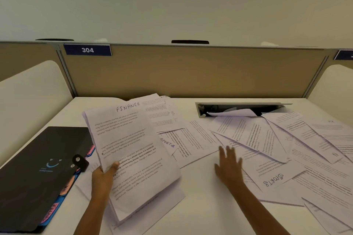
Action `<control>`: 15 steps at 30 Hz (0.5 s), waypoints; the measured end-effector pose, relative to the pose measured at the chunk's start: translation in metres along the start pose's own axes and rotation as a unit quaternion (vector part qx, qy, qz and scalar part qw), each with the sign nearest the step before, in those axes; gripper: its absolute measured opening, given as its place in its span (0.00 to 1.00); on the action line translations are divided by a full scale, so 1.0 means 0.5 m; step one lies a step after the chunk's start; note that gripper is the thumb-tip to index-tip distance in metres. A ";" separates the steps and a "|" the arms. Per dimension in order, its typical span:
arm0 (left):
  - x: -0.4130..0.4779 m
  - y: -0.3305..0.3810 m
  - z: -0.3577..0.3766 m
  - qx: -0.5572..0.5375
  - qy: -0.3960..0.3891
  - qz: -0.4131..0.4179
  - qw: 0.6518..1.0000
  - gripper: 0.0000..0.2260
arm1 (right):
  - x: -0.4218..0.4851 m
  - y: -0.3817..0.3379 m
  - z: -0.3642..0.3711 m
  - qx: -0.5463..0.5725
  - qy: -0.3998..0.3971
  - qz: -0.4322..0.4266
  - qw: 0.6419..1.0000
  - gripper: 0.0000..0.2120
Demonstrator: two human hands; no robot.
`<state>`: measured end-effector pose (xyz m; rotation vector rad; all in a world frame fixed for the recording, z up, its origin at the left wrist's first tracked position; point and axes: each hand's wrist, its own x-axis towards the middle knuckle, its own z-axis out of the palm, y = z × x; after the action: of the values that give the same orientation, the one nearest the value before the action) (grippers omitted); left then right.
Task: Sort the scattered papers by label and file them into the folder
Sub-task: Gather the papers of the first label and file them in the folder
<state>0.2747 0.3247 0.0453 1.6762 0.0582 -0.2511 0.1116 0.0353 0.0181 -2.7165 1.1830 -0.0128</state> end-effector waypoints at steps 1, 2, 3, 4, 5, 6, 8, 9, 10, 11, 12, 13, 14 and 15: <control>0.000 -0.002 0.000 0.001 0.001 -0.002 1.000 0.15 | 0.001 -0.021 0.004 0.004 -0.009 -0.043 0.999 0.31; 0.000 -0.003 0.001 0.003 0.001 -0.003 1.000 0.15 | 0.004 -0.042 0.008 0.015 -0.032 -0.065 0.997 0.31; 0.000 -0.005 0.001 0.004 0.001 -0.005 1.000 0.15 | 0.008 -0.064 0.012 0.035 -0.062 -0.068 0.995 0.32; -0.001 -0.006 0.002 0.004 0.002 -0.008 1.000 0.15 | 0.014 -0.081 0.017 0.054 -0.095 -0.063 0.992 0.32; -0.001 -0.006 0.002 0.003 0.002 -0.010 1.000 0.15 | 0.020 -0.096 0.024 0.059 -0.120 -0.061 0.989 0.33; 0.000 -0.007 0.002 0.004 0.003 -0.012 1.000 0.15 | 0.025 -0.109 0.030 0.047 -0.132 -0.065 0.988 0.33; 0.001 -0.007 0.001 0.006 0.006 -0.017 1.000 0.15 | 0.034 -0.129 0.041 0.025 -0.138 -0.080 0.987 0.33; 0.002 -0.008 -0.001 0.007 0.008 -0.018 1.000 0.15 | 0.037 -0.138 0.043 0.025 -0.143 -0.087 0.986 0.32; 0.003 -0.008 -0.002 0.009 0.008 -0.020 1.000 0.15 | 0.039 -0.146 0.044 0.027 -0.149 -0.095 0.984 0.32; 0.004 -0.008 -0.003 0.010 0.008 -0.021 1.000 0.15 | 0.041 -0.153 0.045 0.030 -0.154 -0.102 0.982 0.31; 0.005 -0.008 -0.003 0.011 0.007 -0.022 1.000 0.16 | 0.042 -0.156 0.046 0.030 -0.156 -0.109 0.981 0.31; 0.005 -0.009 -0.003 0.010 0.006 -0.023 1.000 0.16 | 0.042 -0.158 0.047 0.030 -0.156 -0.116 0.980 0.30; 0.005 -0.010 -0.002 0.010 0.005 -0.024 1.000 0.15 | 0.041 -0.158 0.048 0.029 -0.155 -0.122 0.980 0.31; 0.005 -0.010 -0.002 0.009 0.005 -0.024 1.000 0.15 | 0.039 -0.157 0.049 0.031 -0.154 -0.125 0.980 0.32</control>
<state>0.2763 0.3258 0.0402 1.6963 0.1041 -0.2802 0.1839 0.0772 0.0058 -2.6688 0.7404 0.3189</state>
